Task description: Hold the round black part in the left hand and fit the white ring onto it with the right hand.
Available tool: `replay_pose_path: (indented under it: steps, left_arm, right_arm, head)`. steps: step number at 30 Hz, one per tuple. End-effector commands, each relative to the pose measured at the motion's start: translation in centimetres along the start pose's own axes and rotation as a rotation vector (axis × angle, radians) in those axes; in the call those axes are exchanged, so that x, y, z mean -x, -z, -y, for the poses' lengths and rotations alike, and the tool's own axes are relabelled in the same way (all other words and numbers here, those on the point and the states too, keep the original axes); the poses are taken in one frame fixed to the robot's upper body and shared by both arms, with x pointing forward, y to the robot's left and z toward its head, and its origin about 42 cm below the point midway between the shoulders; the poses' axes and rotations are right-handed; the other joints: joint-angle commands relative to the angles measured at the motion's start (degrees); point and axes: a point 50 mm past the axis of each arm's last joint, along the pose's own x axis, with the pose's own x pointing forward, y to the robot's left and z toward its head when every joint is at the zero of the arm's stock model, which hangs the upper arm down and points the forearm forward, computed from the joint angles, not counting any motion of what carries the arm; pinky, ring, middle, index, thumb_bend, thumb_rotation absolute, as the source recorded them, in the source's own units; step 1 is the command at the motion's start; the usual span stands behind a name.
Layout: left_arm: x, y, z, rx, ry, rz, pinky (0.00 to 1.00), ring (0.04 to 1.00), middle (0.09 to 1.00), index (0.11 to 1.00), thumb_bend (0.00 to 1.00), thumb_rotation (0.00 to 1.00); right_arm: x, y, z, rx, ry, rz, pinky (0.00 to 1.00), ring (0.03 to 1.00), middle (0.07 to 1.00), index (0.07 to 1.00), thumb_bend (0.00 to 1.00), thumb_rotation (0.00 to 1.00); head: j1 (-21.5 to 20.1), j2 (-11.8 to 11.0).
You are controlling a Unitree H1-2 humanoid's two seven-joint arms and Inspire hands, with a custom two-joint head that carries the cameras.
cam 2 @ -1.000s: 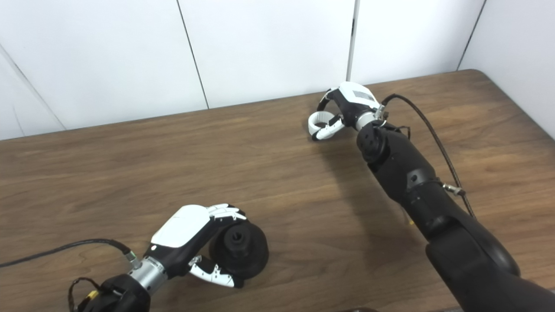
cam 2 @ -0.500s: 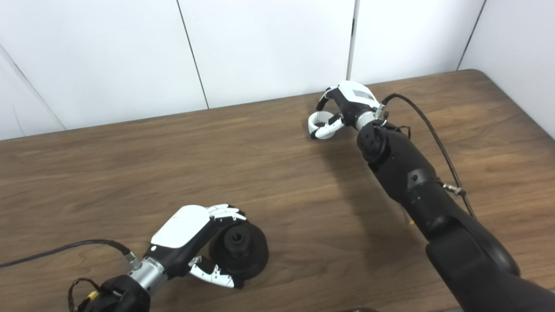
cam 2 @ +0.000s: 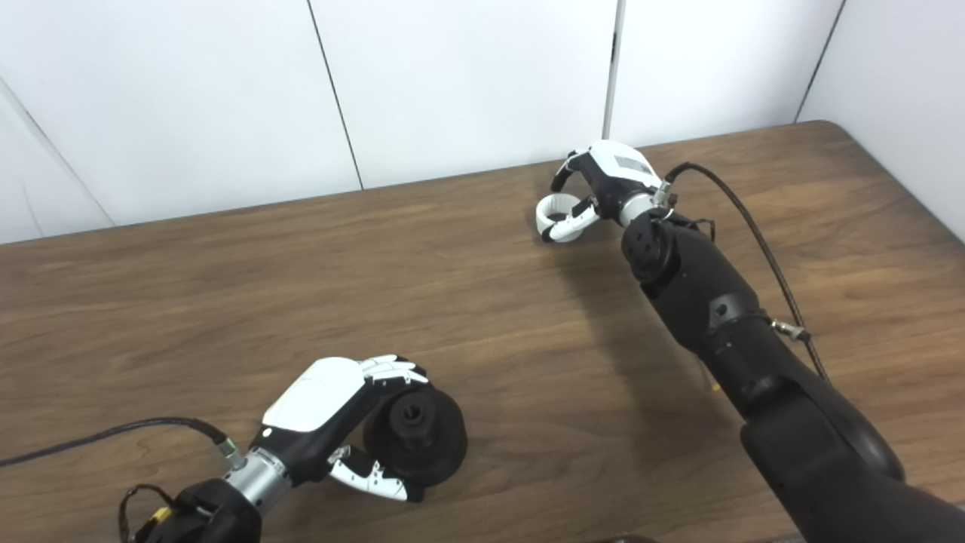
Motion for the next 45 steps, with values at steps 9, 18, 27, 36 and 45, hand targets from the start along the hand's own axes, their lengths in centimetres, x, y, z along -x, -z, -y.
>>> replay_pose_path:
  steps: [9, 18, 27, 36, 45]
  left_arm:
    - [-0.3, -0.3, -0.8, -0.028, -0.029, 0.017, 0.85, 0.897, 0.852, 0.709, 0.84, 0.28]
    - [-0.3, -0.3, -0.8, -0.025, -0.028, 0.019, 0.85, 0.901, 0.855, 0.712, 0.84, 0.29]
    - [-0.3, -0.3, -0.8, -0.03, -0.034, 0.021, 0.85, 0.898, 0.854, 0.711, 0.84, 0.29]
    - [-0.4, -0.3, -0.9, -0.032, -0.031, 0.016, 0.85, 0.899, 0.855, 0.712, 0.84, 0.29]
    - [-0.3, -0.3, -0.9, -0.031, -0.043, 0.019, 0.85, 0.897, 0.851, 0.713, 0.85, 0.28]
  right_arm:
    - [0.0, -1.2, 3.3, -0.008, 0.093, 0.069, 0.98, 0.978, 0.905, 0.652, 0.77, 0.24]
    - [0.1, -0.8, 3.1, -0.015, 0.083, 0.055, 1.0, 0.982, 0.909, 0.654, 0.77, 0.24]
    - [-0.2, -0.7, 3.1, 0.002, 0.063, 0.046, 0.99, 0.985, 0.915, 0.748, 0.81, 0.32]
    - [-0.3, -0.6, 3.3, 0.008, 0.06, 0.037, 0.96, 0.981, 0.918, 0.793, 0.85, 0.35]
    - [-0.3, -0.3, 3.3, 0.013, 0.059, 0.024, 0.97, 0.989, 0.92, 0.784, 0.87, 0.33]
  head:
    - [0.0, -0.13]
    - [-0.12, -0.23]
    - [-0.18, -0.34]
    - [-0.21, -0.35]
    - [-0.21, -0.35]
